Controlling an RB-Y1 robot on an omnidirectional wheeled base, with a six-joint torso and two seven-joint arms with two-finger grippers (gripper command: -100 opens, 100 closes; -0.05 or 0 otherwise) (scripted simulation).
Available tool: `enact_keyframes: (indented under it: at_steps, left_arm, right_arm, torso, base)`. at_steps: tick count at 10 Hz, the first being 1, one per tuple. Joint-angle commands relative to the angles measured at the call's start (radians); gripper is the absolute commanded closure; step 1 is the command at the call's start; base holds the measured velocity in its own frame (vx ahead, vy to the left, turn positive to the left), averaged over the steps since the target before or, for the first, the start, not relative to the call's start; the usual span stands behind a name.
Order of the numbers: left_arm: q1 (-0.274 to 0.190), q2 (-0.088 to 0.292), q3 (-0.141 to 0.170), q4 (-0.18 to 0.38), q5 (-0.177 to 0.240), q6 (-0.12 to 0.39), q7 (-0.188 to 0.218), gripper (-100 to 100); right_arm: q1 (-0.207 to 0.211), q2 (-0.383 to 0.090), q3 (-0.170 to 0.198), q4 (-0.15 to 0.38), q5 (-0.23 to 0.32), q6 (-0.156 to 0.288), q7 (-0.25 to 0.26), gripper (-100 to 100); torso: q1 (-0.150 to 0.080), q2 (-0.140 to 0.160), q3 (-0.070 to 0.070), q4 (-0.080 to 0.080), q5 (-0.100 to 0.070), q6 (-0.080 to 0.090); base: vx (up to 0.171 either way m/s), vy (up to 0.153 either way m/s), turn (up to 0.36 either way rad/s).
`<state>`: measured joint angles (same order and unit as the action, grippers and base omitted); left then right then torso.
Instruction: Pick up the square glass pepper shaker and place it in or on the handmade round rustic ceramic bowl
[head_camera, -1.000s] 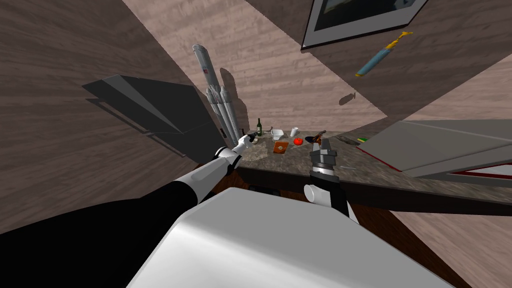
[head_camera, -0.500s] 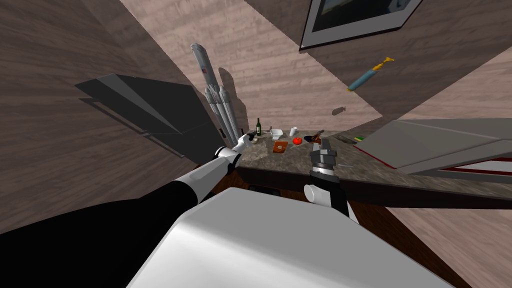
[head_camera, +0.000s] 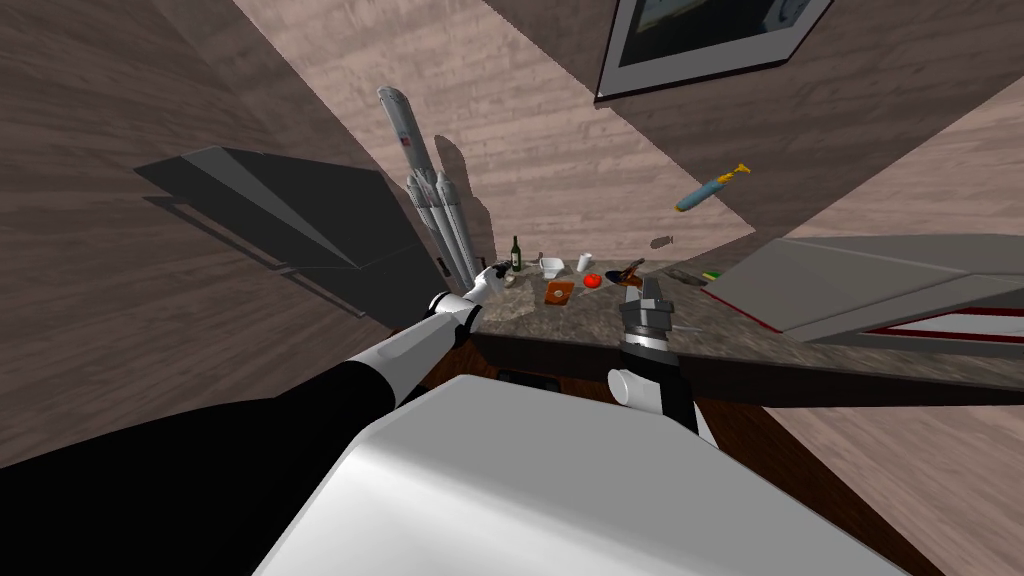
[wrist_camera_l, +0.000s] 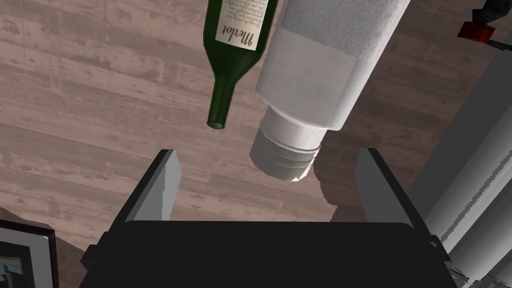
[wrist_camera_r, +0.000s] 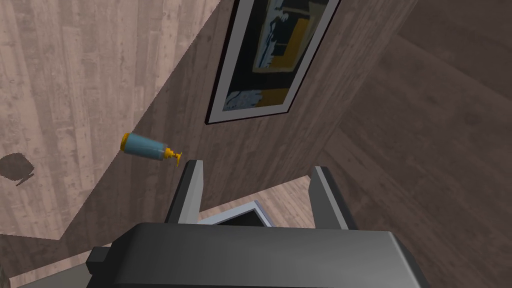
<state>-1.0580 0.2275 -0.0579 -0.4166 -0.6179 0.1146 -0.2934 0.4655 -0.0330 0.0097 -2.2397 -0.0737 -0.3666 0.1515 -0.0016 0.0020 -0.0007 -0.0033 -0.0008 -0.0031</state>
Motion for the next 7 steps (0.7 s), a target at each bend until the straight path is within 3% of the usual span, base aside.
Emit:
enact_keyframes:
  at_steps: [1, 2, 3, 5, 6, 7]
  left_arm:
    - [-0.001, 0.003, 0.006, -0.007, 0.050, 0.008, -0.050, -100]
    - [-0.001, 0.003, 0.006, -0.007, 0.053, 0.008, -0.073, -100]
    - [-0.009, 0.006, 0.034, -0.011, 0.111, 0.018, -0.108, -100]
    - [-0.009, 0.006, 0.034, -0.011, 0.114, 0.018, -0.156, -100]
    - [-0.017, 0.009, 0.062, -0.014, 0.169, 0.027, -0.193, -100]
    - [-0.017, 0.009, 0.062, -0.014, 0.175, 0.027, -0.217, -100]
  right_arm:
    - [0.000, 0.000, 0.000, 0.000, 0.000, 0.000, 0.000, 0]
    - [0.000, 0.000, 0.000, 0.000, 0.000, 0.000, 0.000, 0]
    - [0.000, 0.000, 0.000, 0.000, 0.000, 0.000, 0.000, 0]
    - [0.000, 0.000, 0.000, 0.000, 0.000, 0.000, 0.000, 0]
    - [0.000, 0.000, 0.000, 0.000, 0.000, 0.000, 0.000, 0]
    - [0.000, 0.000, 0.000, 0.000, 0.000, 0.000, 0.000, 0]
  torso:
    - [0.000, 0.000, 0.000, 0.000, 0.000, 0.000]
    - [0.000, 0.000, 0.000, 0.000, 0.000, 0.000]
    - [0.000, 0.000, 0.000, 0.000, 0.000, 0.000]
    - [0.000, 0.000, 0.000, 0.000, 0.000, 0.000]
    - [0.000, 0.000, 0.000, 0.000, 0.000, 0.000]
    - [0.000, 0.000, 0.000, 0.000, 0.000, 0.000]
  base:
    - [-0.018, 0.009, -0.040]
    - [-0.010, 0.005, 0.001]
    - [-0.018, 0.009, -0.069]
    - [-0.012, 0.007, -0.016]
    - [-0.016, 0.004, -0.065]
    - [-0.018, 0.008, -0.037]
